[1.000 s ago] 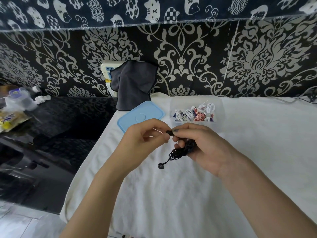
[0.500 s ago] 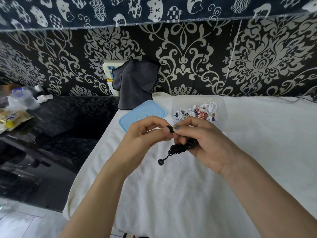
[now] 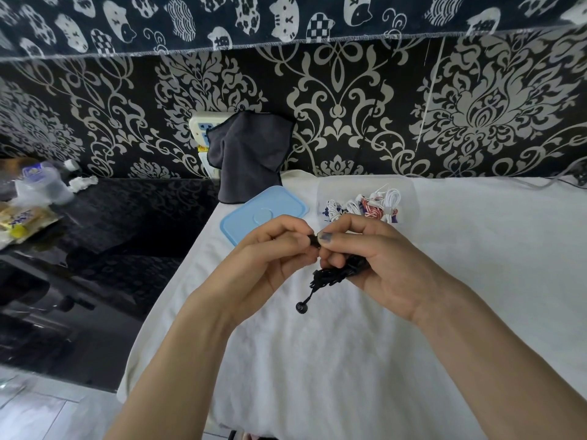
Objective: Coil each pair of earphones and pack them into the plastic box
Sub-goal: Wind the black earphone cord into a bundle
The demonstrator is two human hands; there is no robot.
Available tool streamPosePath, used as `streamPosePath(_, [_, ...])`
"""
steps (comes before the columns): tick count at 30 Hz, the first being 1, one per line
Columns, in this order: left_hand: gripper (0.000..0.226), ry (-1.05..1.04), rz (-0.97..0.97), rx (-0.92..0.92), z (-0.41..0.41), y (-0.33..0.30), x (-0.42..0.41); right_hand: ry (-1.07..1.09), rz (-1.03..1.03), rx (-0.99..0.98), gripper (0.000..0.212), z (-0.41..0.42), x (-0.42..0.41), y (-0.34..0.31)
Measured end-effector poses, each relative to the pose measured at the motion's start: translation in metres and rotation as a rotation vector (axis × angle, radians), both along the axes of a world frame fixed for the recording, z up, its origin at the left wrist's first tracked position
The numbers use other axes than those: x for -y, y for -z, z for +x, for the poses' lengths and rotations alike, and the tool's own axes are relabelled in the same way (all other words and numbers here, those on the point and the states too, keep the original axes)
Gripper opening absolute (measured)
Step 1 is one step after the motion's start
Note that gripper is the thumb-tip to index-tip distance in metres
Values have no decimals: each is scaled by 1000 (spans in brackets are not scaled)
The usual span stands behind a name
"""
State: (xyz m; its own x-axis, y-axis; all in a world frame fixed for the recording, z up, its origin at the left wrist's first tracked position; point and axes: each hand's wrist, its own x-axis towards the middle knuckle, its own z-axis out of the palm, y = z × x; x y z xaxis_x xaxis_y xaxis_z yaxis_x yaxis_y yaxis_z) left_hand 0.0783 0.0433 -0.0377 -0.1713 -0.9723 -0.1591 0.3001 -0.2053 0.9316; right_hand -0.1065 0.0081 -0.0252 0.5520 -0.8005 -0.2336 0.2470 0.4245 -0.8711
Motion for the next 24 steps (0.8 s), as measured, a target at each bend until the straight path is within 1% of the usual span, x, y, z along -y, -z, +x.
streamPosePath(9, [9,13,52,-59,1,-2,0,2,64,55,18,3,0,2])
streamPosePath(17, [10,-3,71,-82,0,-3,0,8,110,87,3,5,-2,4])
streamPosePath(19, [13,-9,75,-99,-2,-5,-1,14,122,95,6,6,-2,4])
streamPosePath(21, [12,-24,54,-88,-6,-8,-3,30,128,93,5,6,-2,5])
streamPosePath(24, [8,-60,-31,-10,-10,-10,-4,66,158,105,11,7,-2,4])
